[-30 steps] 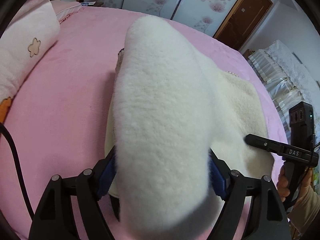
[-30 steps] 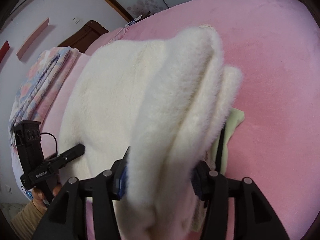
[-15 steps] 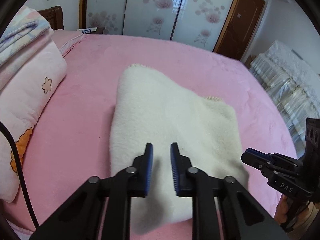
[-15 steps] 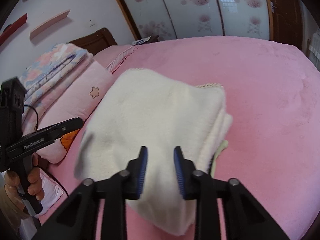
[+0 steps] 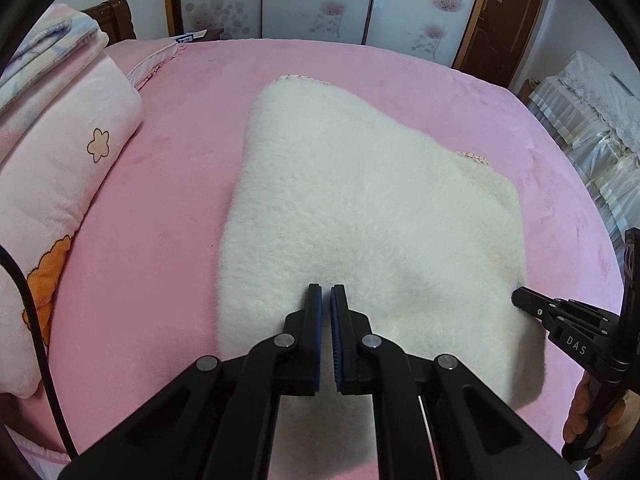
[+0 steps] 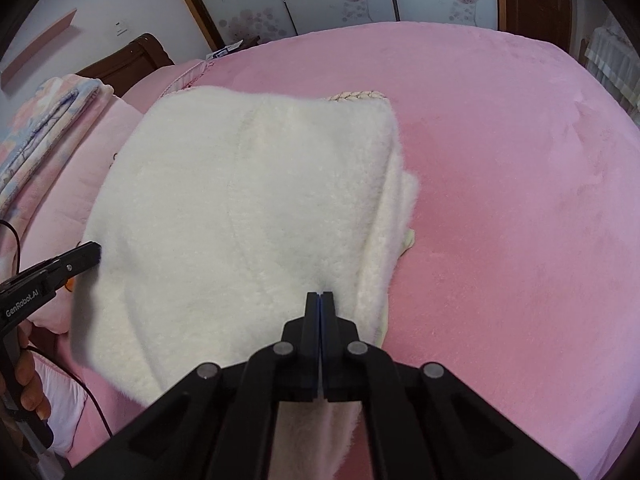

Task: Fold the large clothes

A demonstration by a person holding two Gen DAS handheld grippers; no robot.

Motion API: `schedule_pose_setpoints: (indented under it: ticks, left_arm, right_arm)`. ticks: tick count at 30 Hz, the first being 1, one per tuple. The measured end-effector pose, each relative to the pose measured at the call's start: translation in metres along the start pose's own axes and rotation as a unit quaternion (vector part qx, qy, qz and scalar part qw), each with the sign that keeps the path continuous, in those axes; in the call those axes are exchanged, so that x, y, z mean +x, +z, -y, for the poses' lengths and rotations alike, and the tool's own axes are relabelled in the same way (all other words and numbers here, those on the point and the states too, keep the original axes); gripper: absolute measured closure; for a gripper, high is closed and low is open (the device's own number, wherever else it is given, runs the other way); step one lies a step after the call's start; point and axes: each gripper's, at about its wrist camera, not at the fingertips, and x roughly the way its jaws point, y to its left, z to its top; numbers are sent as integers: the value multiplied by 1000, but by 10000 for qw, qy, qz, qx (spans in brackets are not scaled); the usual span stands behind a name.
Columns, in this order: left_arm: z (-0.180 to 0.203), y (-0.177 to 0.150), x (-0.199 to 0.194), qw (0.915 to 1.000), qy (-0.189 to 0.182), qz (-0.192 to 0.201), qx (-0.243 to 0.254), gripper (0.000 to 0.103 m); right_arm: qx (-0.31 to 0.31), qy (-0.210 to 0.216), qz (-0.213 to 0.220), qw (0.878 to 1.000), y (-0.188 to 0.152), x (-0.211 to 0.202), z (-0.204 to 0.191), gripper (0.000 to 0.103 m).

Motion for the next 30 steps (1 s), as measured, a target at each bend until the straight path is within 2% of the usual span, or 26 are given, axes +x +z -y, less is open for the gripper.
schedule_pose_setpoints:
  ticks: [8, 11, 14, 16, 18, 23, 25, 27, 30]
  left_arm:
    - [4, -4, -10, 9999, 97, 2, -52, 98]
    - [12, -10, -20, 9998, 189, -108, 9, 89]
    - [24, -20, -38, 9997, 175, -166, 74, 87]
    - [34, -28, -56, 9998, 25, -201, 23, 85]
    - [46, -38, -80, 9996, -130, -253, -54, 78]
    - [84, -67, -151, 9992, -352, -167, -111, 74]
    - [100, -80, -179, 9989, -422, -90, -199, 68]
    - [118, -96, -208, 9982, -471, -16, -377, 55]
    - [148, -121, -242, 9973, -523, 35, -521, 55]
  right_arm:
    - [117, 38, -96, 9999, 1, -17, -4, 103]
    - [123, 86, -46, 9999, -3, -40, -6, 103]
    - [104, 176, 11, 9998, -11, -70, -5, 103]
    - [94, 202, 60, 9997, -16, -92, -5, 103]
    - [84, 237, 85, 9996, -23, -118, -4, 101]
    - [76, 473, 133, 9988, -49, -190, 6, 100]
    - [-1, 568, 160, 9983, -63, -219, 12, 100]
    - [-124, 642, 149, 9977, -78, -249, 21, 100]
    - [-268, 762, 138, 9966, -102, -294, 39, 100]
